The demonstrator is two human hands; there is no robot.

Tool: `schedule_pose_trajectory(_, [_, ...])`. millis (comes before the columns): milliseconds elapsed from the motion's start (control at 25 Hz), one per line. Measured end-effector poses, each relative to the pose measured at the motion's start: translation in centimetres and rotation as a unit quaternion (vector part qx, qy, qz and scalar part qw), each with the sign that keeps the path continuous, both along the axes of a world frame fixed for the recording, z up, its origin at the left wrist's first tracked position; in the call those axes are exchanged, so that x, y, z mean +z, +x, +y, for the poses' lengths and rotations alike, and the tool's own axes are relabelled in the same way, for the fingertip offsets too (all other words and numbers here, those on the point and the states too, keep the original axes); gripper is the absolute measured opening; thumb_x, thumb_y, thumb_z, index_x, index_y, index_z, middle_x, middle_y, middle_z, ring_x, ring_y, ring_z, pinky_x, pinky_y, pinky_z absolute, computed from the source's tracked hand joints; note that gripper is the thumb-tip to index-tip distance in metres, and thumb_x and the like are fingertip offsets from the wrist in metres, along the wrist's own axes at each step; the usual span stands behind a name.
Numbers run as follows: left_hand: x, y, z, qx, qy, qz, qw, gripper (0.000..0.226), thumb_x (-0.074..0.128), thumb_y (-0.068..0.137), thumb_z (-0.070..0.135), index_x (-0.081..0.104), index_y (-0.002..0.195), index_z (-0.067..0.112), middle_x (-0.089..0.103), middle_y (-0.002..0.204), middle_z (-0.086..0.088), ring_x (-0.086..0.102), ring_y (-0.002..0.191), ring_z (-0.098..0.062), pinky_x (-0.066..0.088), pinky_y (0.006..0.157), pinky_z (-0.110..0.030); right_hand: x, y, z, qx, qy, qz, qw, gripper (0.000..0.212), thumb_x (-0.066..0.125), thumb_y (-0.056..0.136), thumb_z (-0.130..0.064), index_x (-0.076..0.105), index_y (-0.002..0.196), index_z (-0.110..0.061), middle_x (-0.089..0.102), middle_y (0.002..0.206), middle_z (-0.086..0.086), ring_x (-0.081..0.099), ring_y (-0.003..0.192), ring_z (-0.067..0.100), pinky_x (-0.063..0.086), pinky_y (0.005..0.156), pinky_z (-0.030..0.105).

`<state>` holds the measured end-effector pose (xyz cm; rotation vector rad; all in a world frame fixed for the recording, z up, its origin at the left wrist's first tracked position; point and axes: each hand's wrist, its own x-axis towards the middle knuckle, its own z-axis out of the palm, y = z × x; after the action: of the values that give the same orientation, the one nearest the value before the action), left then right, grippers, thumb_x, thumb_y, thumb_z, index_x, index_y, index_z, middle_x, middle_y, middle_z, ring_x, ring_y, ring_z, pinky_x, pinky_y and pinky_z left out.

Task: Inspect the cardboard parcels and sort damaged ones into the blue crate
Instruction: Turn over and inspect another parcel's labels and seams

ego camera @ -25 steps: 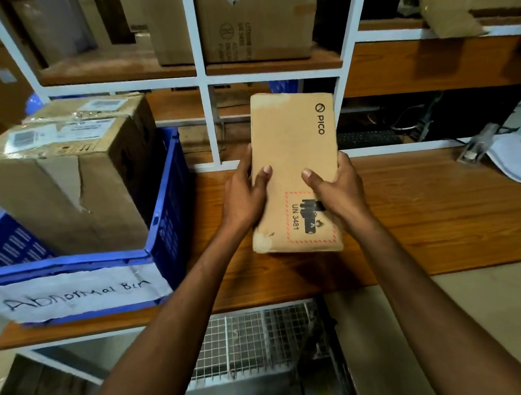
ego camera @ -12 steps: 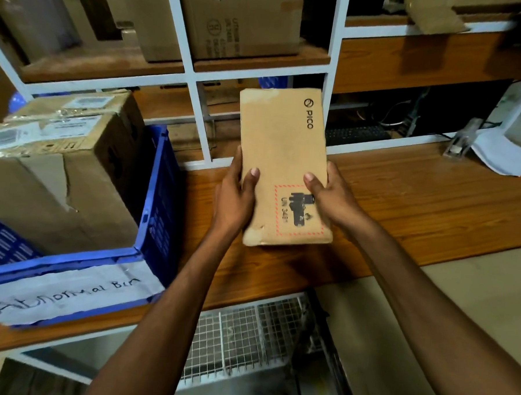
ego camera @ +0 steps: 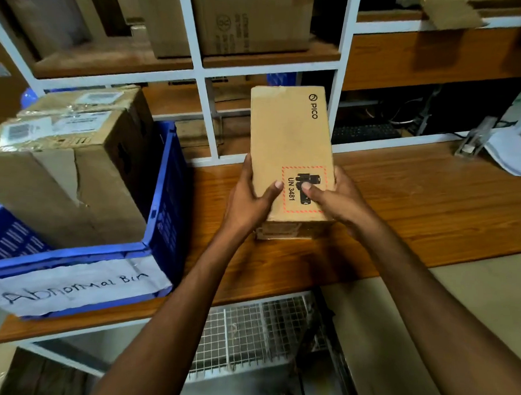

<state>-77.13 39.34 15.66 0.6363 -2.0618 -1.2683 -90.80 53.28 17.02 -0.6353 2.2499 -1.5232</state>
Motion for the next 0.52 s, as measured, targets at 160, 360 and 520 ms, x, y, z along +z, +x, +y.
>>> schedule_pose_trajectory(160, [0.3,-0.1,-0.6,0.022,-0.018,-0.016,0.999,0.083,0.067,0.096,0.053,0.027,0.163,0.025,0.062,0.143,0.002,0.067,0.118,-0.013,0.062,0.092,-0.046,0.3,0.2,-0.4,-0.02,0.008,0.05,0.999,0.052,0.079,0.089,-0.039,0.053,0.133,-0.028,0.067,0.113,-0.011,0.068,0.106,0.016,0.059,0.089,0.041])
schedule_pose_trajectory(360, [-0.5,-0.3,-0.3,-0.011,-0.04,-0.026,0.999,0.092,0.072,0.088,0.061,0.021,0.16,0.036,0.049,0.154,0.011,0.054,0.135,-0.01,0.055,0.103,-0.045,-0.1,0.9,-0.4,-0.005,0.01,0.039,0.999,0.083,0.086,0.082,-0.036,0.037,0.148,-0.03,0.063,0.122,-0.014,0.062,0.109,0.012,0.053,0.096,0.038])
schedule_pose_trajectory(520, [-0.4,1.5,-0.1,-0.092,0.058,-0.006,0.994,0.08,0.069,0.1,0.034,0.02,0.163,0.032,0.055,0.142,0.019,0.062,0.121,0.004,0.058,0.095,-0.026,0.2,-0.7,2.0,0.104,-0.043,-0.084,0.99,0.072,0.074,0.09,-0.005,0.044,0.151,-0.028,0.071,0.122,-0.01,0.066,0.111,0.007,0.055,0.101,0.043])
